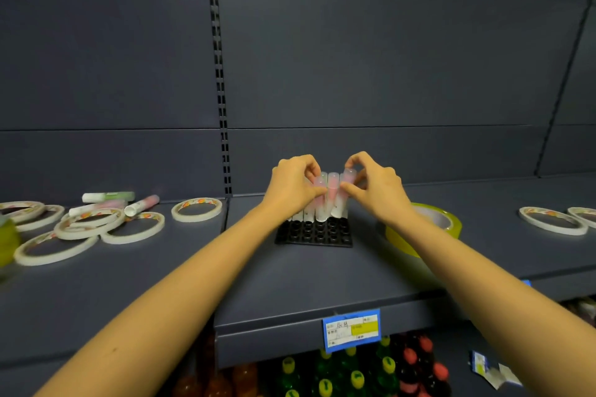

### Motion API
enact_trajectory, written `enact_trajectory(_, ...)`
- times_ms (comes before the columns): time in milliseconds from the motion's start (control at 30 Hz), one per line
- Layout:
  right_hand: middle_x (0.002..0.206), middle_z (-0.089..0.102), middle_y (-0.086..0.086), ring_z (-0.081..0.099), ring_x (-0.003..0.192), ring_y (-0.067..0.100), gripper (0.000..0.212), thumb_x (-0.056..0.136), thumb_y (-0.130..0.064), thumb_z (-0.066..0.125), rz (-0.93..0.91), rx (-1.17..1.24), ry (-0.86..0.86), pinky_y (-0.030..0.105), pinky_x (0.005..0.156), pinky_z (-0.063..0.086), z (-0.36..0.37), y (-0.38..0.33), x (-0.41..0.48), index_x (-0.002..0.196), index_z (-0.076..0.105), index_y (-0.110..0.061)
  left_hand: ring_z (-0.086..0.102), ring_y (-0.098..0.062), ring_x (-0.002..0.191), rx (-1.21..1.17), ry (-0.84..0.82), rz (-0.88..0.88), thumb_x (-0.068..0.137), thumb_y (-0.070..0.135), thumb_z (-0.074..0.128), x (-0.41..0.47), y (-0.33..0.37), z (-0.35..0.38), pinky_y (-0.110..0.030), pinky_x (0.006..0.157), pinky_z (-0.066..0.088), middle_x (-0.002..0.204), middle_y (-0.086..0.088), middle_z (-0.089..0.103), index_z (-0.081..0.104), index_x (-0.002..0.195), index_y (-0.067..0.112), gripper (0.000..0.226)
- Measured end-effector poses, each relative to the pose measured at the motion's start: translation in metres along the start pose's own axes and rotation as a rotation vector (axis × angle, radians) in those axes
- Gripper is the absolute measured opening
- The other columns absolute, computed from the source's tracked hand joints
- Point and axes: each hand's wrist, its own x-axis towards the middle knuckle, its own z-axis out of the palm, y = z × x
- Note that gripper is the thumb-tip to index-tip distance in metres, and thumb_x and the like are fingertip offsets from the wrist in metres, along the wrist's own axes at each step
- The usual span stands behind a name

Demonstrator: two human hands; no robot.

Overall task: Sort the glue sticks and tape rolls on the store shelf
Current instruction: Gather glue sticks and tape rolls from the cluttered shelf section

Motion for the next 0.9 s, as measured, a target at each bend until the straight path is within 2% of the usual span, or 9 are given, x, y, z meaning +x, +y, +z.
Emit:
enact_trajectory(133,0.088,0.067,0.006,0.062,0.083,0.029,0.028,0.086,-0.024,0.065,-0.003,0.004,-0.011,0.033,0.079,0.044,0.005,0.004,0.005,0.109,0.051,-0.018,0.06,-0.016,0.075,0.079,-0.025,0.02,0.073,0.023,0.077,0.006,0.0,0.008,-0.026,0.074,0.047,0.09,-0.003,0.068,0.063,0.084,0.011,0.021)
enact_trajectory(200,0.09,0.067,0.006,0.062,0.084,0.029,0.028,0.086,-0.024,0.065,-0.013,0.008,-0.02,0.034,0.082,0.045,0.006,0.005,0.008,0.11,0.051,-0.018,0.06,-0.02,0.088,0.242,-0.009,0.084,0.079,0.028,0.071,0.007,0.0,0.011,-0.029,0.072,0.045,0.098,-0.003,0.065,0.064,0.092,0.011,0.022)
enact_trajectory(267,0.096,0.067,0.006,0.062,0.086,0.029,0.03,0.087,-0.025,0.065,-0.036,-0.006,-0.033,0.038,0.085,0.048,0.009,0.006,0.009,0.111,0.051,-0.017,0.052,-0.02,0.098,0.477,0.034,0.209,0.086,0.033,0.062,0.007,-0.002,0.013,-0.027,0.071,0.035,0.107,-0.003,0.055,0.063,0.102,0.012,0.026)
enact_trajectory(333,0.105,0.066,0.005,0.062,0.091,0.028,0.032,0.087,-0.027,0.065,-0.061,-0.042,-0.044,0.04,0.088,0.047,0.012,0.006,0.01,0.114,0.05,-0.017,0.044,-0.02,0.101,0.578,0.048,0.307,0.09,0.034,0.055,0.008,-0.006,0.014,-0.024,0.073,0.025,0.111,-0.003,0.049,0.063,0.107,0.012,0.029)
enact_trajectory(467,0.11,0.065,0.004,0.06,0.097,0.029,0.034,0.088,-0.028,0.063,-0.087,-0.094,-0.04,0.037,0.085,0.041,0.019,0.006,0.011,0.117,0.047,-0.019,0.042,-0.018,0.104,0.585,0.03,0.345,0.093,0.035,0.049,0.011,-0.011,0.019,-0.024,0.077,0.024,0.113,-0.003,0.049,0.06,0.113,0.013,0.032)
enact_trajectory(633,0.109,0.063,0.006,0.057,0.097,0.033,0.027,0.091,-0.032,0.057,-0.114,-0.242,-0.07,0.037,0.078,0.044,0.02,0.002,0.014,0.112,0.049,-0.017,0.041,-0.019,0.105,0.571,0.017,0.309,0.091,0.03,0.048,0.013,-0.015,0.018,-0.023,0.077,0.02,0.112,-0.003,0.048,0.062,0.116,0.016,0.033)
enact_trajectory(733,0.112,0.059,0.004,0.057,0.099,0.031,0.026,0.092,-0.039,0.053,-0.129,-0.348,-0.077,0.032,0.069,0.037,0.01,-0.006,0.021,0.108,0.057,-0.019,0.036,-0.017,0.12,0.521,-0.003,0.279,0.091,0.028,0.047,0.016,-0.015,0.014,-0.028,0.089,0.024,0.127,-0.002,0.045,0.062,0.121,0.02,0.034)
enact_trajectory(800,0.114,0.057,0.004,0.057,0.101,0.031,0.029,0.092,-0.044,0.051,-0.139,-0.42,-0.108,0.032,0.069,0.035,0.003,-0.012,0.027,0.105,0.062,-0.021,0.032,-0.017,0.128,0.492,0.027,0.28,0.09,0.026,0.048,0.011,-0.017,0.01,-0.028,0.095,0.021,0.135,-0.001,0.042,0.06,0.122,0.019,0.035)
enact_trajectory(900,0.119,0.052,0.006,0.056,0.104,0.031,0.042,0.091,-0.053,0.045,-0.129,-0.559,-0.168,0.033,0.069,0.034,-0.003,-0.027,0.035,0.109,0.065,-0.02,0.038,-0.018,0.121,0.413,0.116,0.228,0.09,0.019,0.05,0.0,-0.023,-0.003,-0.026,0.093,0.024,0.128,-0.002,0.048,0.059,0.121,0.016,0.033)
